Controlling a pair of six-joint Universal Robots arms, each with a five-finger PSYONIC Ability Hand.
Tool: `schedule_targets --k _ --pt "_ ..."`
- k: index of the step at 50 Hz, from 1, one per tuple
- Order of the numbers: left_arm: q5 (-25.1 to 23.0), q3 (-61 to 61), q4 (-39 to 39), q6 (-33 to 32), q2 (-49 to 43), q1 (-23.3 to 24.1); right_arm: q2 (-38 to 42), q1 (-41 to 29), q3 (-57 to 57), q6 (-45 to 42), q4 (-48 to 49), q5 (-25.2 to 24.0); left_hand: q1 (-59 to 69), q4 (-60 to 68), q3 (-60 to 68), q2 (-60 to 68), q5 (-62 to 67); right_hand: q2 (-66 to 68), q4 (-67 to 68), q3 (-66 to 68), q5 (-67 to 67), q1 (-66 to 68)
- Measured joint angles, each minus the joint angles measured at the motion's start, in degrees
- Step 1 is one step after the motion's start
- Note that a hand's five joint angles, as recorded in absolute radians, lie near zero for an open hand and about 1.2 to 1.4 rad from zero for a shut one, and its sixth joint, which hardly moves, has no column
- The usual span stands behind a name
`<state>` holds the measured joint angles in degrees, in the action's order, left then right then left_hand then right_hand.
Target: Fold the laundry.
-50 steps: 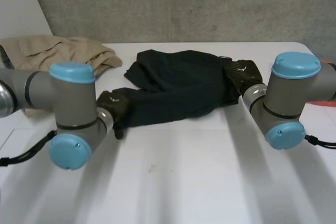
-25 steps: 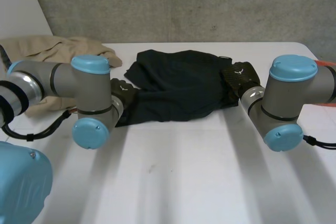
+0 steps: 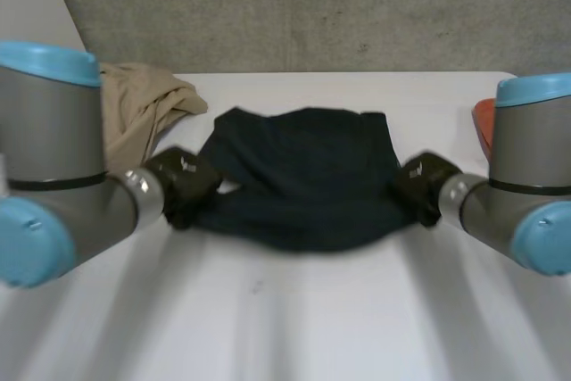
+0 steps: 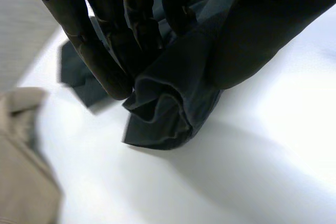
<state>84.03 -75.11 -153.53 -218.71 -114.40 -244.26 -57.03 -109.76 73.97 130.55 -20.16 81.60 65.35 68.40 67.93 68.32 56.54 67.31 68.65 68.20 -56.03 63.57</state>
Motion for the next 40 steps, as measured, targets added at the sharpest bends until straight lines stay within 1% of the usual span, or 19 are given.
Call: schedule_targets --k 4,7,11,16,19,21,23,25,28,29,30,33,36,38,40 --pt "-5.8 -7.6 6.4 -6.5 5.1 -1.6 -3.7 1.5 5.7 -10.3 -7.2 -2.7 0.0 0.0 0.0 0.0 0.0 0.0 0.0 0.0 0.0 0.0" --pt "-7.4 -9.8 8.2 -8.9 6.5 -2.1 -5.2 2.0 7.9 -13.0 -8.7 -3.8 0.0 0.0 0.0 0.0 0.0 0.0 0.0 0.0 0.0 0.0" --pt "-6.5 -9.6 7.5 -9.9 6.7 -2.3 -5.9 2.2 8.2 -12.5 -8.3 -4.4 0.0 0.0 0.0 0.0 0.0 0.0 0.0 0.0 0.0 0.0" --pt "-3.4 -5.0 3.0 -8.4 5.3 -2.2 -5.4 2.0 4.9 -6.2 -4.9 -4.4 0.0 0.0 0.0 0.1 0.0 0.0 0.0 0.0 -0.6 0.0" --pt "-1.6 0.3 -1.5 -6.0 3.6 -2.3 -4.6 1.5 1.0 -0.9 -1.0 -4.2 0.0 0.0 0.0 0.1 0.0 0.0 0.0 0.0 -0.9 0.0" --pt "-0.2 6.5 -6.1 -2.9 1.7 -2.4 -3.9 1.0 -3.5 3.7 3.2 -3.6 0.0 0.0 0.0 0.1 0.0 0.0 0.0 0.0 -0.9 0.0" --pt "0.5 10.2 -8.7 -1.0 0.7 -2.5 -3.5 0.6 -6.4 6.3 6.3 -2.9 0.0 0.0 0.0 0.1 0.0 0.0 0.0 0.0 -1.1 0.0" --pt "1.8 20.1 -15.3 4.7 -1.3 -2.8 -2.8 -0.3 -13.5 11.5 14.9 -0.6 0.0 0.0 0.1 0.2 0.0 0.0 0.1 0.1 -1.1 0.0" --pt "2.6 27.9 -21.6 10.3 -2.0 -3.3 -2.6 -0.8 -19.1 16.0 24.5 2.2 0.0 0.0 0.2 0.2 0.0 0.0 0.1 0.1 -1.1 0.0" --pt "3.0 32.2 -25.8 14.0 -2.0 -3.6 -2.7 -1.0 -21.6 18.7 31.3 4.1 0.0 0.0 0.2 0.2 0.0 0.0 0.1 0.1 -1.1 0.0" --pt "3.1 33.2 -26.9 15.0 -2.0 -3.7 -2.7 -1.1 -22.1 19.4 33.1 4.5 0.0 0.0 0.2 0.2 0.0 0.0 0.1 0.1 -1.1 0.0" --pt "4.1 39.3 -34.9 22.2 -1.2 -4.4 -3.6 -1.4 -24.5 24.5 47.3 7.4 0.0 0.0 0.2 0.2 0.0 0.0 0.1 0.1 -1.1 0.0" --pt "4.5 40.9 -37.6 25.6 -0.8 -4.5 -4.1 -1.6 -24.6 26.9 54.6 8.4 0.0 0.0 0.2 0.2 0.0 0.0 0.1 0.1 -1.1 0.0" --pt "4.6 40.6 -37.6 27.0 -0.7 -4.3 -4.2 -1.8 -24.1 27.8 56.9 8.2 0.0 0.1 0.2 0.3 0.0 0.0 0.1 0.1 -1.4 0.0" --pt "4.7 39.4 -36.6 27.5 -0.8 -4.0 -4.0 -2.1 -23.7 28.1 57.1 7.8 0.0 0.1 0.3 0.3 0.5 0.0 0.1 0.1 -1.7 0.0"
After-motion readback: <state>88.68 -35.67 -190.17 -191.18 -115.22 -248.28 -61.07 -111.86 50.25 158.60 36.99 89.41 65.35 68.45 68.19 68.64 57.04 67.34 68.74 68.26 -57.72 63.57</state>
